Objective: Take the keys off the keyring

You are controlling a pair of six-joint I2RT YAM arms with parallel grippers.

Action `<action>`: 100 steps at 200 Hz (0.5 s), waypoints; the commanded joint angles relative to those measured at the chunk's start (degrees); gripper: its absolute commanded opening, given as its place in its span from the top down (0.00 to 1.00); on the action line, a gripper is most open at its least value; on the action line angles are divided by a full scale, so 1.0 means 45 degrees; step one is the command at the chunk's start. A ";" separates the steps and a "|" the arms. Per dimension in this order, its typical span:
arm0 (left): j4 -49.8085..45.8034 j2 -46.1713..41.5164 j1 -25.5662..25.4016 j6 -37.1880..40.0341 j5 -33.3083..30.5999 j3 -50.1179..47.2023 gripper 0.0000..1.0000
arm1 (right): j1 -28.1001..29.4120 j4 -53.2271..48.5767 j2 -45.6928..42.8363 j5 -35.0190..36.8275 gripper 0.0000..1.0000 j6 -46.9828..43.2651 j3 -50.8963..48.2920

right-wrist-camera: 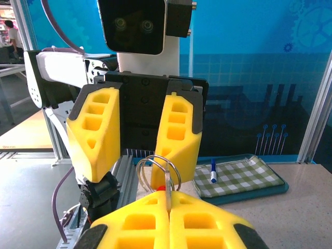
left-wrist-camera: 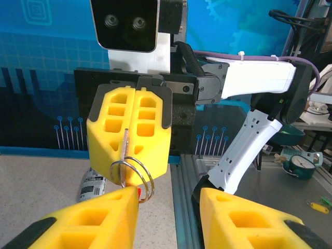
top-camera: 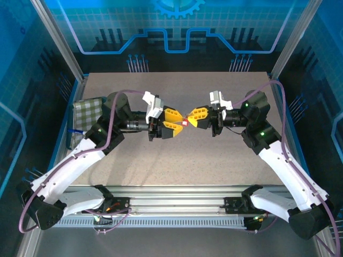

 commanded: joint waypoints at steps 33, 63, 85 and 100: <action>0.0232 0.0259 -0.0382 0.0431 -0.0489 0.0357 0.67 | 0.0013 -0.0174 -0.0123 0.0801 1.00 -0.0380 -0.0064; 0.0250 0.0202 -0.0530 0.0639 -0.1255 0.0319 0.66 | 0.0093 -0.0173 -0.0217 0.1130 1.00 -0.0530 -0.0109; 0.0300 0.0070 -0.0533 0.0625 -0.1811 0.0193 0.64 | 0.0115 -0.0081 -0.0335 0.1204 1.00 -0.0706 -0.0264; 0.0313 -0.0105 -0.0533 0.0583 -0.2132 0.0038 0.61 | 0.0109 0.0274 -0.0459 0.1161 1.00 -0.0624 -0.0486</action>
